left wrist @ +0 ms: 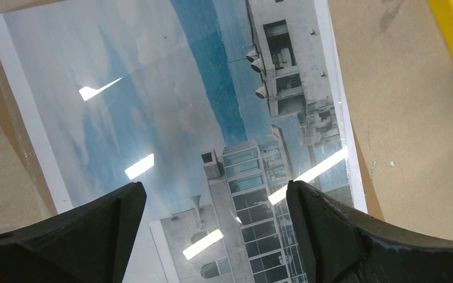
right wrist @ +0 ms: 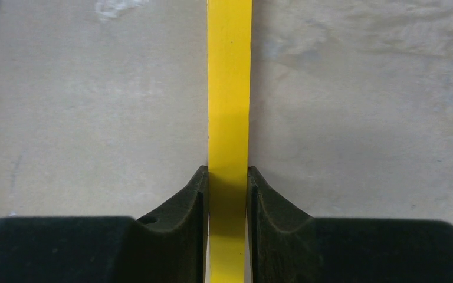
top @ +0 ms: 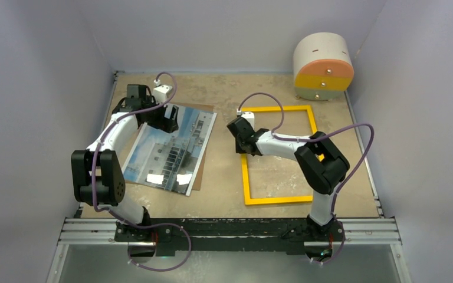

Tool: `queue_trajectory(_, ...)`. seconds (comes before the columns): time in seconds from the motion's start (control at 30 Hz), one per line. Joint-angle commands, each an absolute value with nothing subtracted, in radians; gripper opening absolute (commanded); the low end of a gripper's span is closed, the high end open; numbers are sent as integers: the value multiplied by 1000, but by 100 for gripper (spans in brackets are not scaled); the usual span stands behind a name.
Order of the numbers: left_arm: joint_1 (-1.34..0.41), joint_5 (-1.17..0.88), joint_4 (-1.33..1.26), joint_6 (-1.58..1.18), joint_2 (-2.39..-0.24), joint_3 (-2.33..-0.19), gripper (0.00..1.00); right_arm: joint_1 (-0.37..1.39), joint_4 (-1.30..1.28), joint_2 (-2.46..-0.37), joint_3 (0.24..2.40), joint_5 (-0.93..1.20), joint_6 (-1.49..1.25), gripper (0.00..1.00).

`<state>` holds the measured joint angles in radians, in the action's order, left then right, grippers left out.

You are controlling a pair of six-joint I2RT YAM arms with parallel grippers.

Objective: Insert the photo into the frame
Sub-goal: Turn over the photo frame at the center of the board.

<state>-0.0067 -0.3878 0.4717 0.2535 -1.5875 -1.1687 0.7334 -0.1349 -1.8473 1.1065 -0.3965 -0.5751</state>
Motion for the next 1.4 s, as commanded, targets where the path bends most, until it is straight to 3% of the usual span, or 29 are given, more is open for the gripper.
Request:
queue_trajectory(0.0,0,-455,523,272,-1598,-1237,96,781,-194,-1874,1237,-358,-644,0)
queue_trajectory(0.93,0,-522,629,207,-1573,-1385,99,795,-279,-1856,1895,47,-1039,0)
queue_trajectory(1.37,0,-565,653,180,-1515,-1423,100,697,-9,-1798,1731,282,-1282,0)
